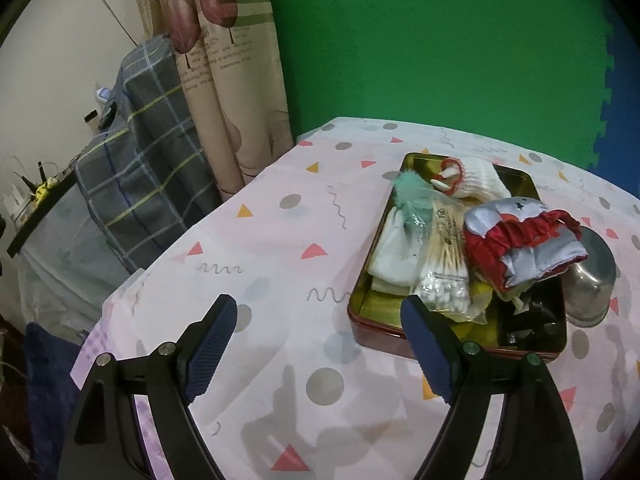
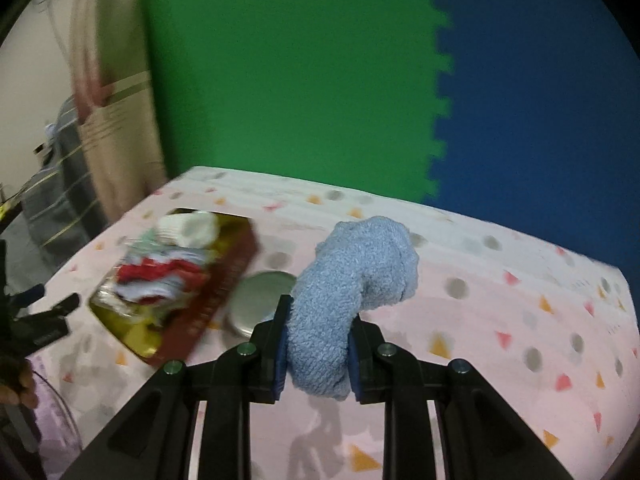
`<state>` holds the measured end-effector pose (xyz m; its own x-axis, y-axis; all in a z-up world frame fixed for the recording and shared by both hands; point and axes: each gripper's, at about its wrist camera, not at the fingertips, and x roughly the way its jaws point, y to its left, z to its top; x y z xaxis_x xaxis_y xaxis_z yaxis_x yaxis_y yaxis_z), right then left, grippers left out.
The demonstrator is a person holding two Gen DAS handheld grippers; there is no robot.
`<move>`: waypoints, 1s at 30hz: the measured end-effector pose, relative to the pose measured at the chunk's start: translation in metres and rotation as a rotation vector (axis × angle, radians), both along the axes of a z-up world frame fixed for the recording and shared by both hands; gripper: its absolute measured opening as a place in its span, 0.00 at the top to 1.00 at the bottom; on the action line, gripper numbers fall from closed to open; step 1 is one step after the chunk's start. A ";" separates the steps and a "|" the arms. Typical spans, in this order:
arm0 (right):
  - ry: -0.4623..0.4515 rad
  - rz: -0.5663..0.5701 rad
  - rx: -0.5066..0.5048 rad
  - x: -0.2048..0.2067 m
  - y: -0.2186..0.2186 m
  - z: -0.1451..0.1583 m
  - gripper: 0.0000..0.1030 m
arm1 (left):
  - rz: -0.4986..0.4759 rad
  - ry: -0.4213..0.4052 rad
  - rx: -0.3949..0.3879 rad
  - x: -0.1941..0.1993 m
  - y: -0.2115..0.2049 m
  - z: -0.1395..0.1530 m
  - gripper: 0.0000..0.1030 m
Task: Organize soft objects
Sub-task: 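Carry the blue fuzzy sock into the gold tray with the right gripper and release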
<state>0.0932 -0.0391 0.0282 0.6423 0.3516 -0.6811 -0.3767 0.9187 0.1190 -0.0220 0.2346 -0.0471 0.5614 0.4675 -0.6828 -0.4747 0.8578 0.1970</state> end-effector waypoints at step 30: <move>0.078 0.249 0.026 0.037 0.187 -0.002 0.77 | 0.105 -0.007 -0.113 -0.006 0.045 -0.005 0.21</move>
